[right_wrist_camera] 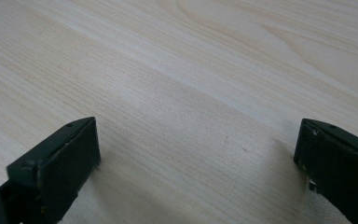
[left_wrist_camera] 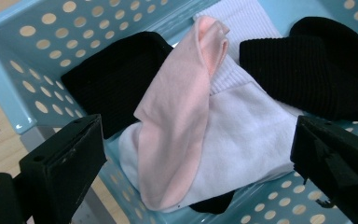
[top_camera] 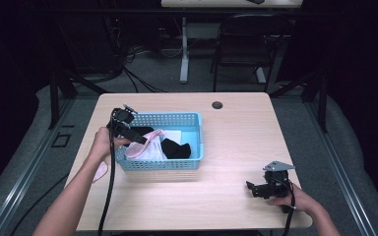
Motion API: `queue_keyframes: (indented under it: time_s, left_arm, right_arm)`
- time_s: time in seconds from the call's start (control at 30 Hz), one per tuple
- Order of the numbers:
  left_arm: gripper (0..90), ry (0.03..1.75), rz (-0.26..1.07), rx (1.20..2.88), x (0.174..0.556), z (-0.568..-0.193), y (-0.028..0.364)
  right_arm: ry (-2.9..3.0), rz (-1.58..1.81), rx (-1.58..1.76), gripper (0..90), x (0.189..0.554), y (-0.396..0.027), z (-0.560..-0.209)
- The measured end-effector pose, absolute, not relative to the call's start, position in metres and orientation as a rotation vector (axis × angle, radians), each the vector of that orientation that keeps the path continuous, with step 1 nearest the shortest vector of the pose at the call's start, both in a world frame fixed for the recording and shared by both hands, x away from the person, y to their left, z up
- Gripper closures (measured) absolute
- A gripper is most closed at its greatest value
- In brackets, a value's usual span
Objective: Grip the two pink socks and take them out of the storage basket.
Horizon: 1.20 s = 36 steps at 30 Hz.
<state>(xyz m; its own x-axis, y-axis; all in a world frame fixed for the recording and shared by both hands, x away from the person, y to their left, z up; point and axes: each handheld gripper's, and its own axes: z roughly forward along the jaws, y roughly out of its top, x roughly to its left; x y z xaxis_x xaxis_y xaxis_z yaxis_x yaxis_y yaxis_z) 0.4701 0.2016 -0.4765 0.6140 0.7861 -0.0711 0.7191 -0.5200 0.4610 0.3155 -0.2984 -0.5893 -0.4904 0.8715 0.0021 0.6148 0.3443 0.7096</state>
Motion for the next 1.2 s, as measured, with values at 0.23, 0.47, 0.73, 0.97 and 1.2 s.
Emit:
queue_keyframes:
  time_s: [0.23, 0.47, 0.73, 0.97, 1.2]
  left_arm:
    - [9.7, 1.185, 0.192, 2.412, 0.474, -0.482, 0.196]
    - [22.8, 1.192, 0.191, 2.438, 0.476, -0.487, 0.192]
    - [29.4, 1.253, 0.184, 2.472, 0.481, -0.497, 0.186]
    - [36.6, 1.329, 0.16, 2.507, 0.486, -0.507, 0.184]
    - [51.4, 1.352, 0.145, 2.552, 0.488, -0.516, 0.18]
  right_arm:
    - [2.236, 0.931, 1.307, 0.0, 0.315, -0.298, -0.589]
    - [2.23, 0.932, 1.311, 0.0, 0.315, -0.298, -0.589]
    - [2.236, 0.931, 1.306, 0.0, 0.315, -0.298, -0.589]
    - [2.236, 0.931, 1.307, 0.0, 0.315, -0.298, -0.589]
    - [2.237, 0.931, 1.306, 0.0, 0.315, -0.298, -0.589]
